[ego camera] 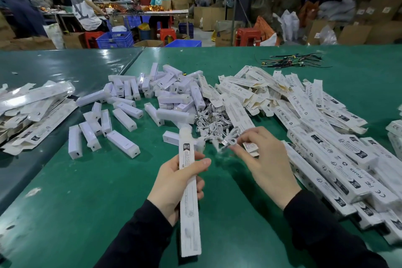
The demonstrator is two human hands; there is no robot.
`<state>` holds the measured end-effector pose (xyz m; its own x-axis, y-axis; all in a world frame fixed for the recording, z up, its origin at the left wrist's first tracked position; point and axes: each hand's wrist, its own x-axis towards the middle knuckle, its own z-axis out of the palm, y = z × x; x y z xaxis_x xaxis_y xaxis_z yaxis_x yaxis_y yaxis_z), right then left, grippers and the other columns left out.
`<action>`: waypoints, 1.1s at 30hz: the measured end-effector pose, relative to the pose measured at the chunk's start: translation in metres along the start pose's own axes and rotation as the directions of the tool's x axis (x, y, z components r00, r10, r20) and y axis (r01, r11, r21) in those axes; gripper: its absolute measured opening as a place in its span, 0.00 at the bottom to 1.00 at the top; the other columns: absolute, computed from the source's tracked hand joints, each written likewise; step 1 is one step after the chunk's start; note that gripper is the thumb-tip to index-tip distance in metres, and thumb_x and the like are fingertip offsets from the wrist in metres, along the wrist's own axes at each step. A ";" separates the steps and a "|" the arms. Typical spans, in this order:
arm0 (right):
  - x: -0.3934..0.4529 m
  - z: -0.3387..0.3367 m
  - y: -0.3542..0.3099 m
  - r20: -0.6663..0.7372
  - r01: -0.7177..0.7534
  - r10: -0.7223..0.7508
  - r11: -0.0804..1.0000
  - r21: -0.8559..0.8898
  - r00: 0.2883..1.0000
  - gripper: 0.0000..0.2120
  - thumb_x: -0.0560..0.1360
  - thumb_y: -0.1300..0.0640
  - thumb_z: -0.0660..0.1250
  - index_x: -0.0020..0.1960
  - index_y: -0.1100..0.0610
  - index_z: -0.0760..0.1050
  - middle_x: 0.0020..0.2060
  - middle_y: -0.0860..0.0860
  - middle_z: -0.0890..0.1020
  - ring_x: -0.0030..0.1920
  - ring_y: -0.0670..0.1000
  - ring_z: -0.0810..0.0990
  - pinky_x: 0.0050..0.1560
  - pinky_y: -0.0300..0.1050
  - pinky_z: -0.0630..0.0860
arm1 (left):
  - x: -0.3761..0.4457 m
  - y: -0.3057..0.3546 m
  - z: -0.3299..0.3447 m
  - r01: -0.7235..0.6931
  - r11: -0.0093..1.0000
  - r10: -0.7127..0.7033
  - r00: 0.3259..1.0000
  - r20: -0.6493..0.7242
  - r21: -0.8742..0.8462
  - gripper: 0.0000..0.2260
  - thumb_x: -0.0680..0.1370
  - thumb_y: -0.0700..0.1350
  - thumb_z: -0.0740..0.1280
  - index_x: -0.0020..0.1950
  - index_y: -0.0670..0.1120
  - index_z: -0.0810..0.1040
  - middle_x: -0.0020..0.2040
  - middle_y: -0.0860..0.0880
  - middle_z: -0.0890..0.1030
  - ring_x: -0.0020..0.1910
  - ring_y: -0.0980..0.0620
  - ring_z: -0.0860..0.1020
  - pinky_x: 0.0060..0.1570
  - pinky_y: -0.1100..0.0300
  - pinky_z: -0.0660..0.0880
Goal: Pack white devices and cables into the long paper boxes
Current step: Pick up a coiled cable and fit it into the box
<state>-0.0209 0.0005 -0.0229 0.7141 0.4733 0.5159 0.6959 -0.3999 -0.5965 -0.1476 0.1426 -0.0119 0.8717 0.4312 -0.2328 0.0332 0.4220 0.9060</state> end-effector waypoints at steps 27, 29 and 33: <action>-0.019 0.005 -0.044 0.394 -0.319 0.093 0.764 0.560 0.915 0.24 0.66 0.57 0.80 0.60 0.48 0.77 0.50 0.42 0.82 0.38 0.47 0.82 0.42 0.45 0.80 | 0.004 0.003 -0.007 0.033 0.999 -0.035 0.996 -0.081 -0.023 0.20 0.55 0.43 0.76 0.45 0.41 0.81 0.34 0.43 0.83 0.24 0.53 0.77 0.22 0.66 0.72; -0.016 0.002 -0.044 0.397 -0.333 0.097 0.740 0.584 0.913 0.19 0.68 0.61 0.78 0.57 0.51 0.80 0.48 0.48 0.84 0.36 0.49 0.83 0.42 0.45 0.80 | 0.005 0.003 -0.007 0.036 0.999 -0.037 0.996 -0.086 -0.016 0.20 0.54 0.44 0.76 0.44 0.41 0.81 0.33 0.44 0.83 0.24 0.53 0.76 0.22 0.65 0.72; -0.008 -0.008 -0.040 0.356 -0.323 0.110 0.713 0.622 0.928 0.12 0.67 0.64 0.78 0.48 0.52 0.85 0.43 0.52 0.87 0.36 0.52 0.84 0.44 0.45 0.82 | 0.003 0.005 -0.007 0.061 0.997 -0.061 0.998 0.001 -0.045 0.21 0.57 0.43 0.76 0.47 0.39 0.80 0.32 0.45 0.80 0.22 0.54 0.71 0.20 0.66 0.69</action>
<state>-0.0538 0.0061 0.0016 0.7120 0.6748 0.1941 0.2183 0.0500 -0.9746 -0.1482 0.1510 -0.0106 0.8688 0.4036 -0.2870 0.0643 0.4826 0.8735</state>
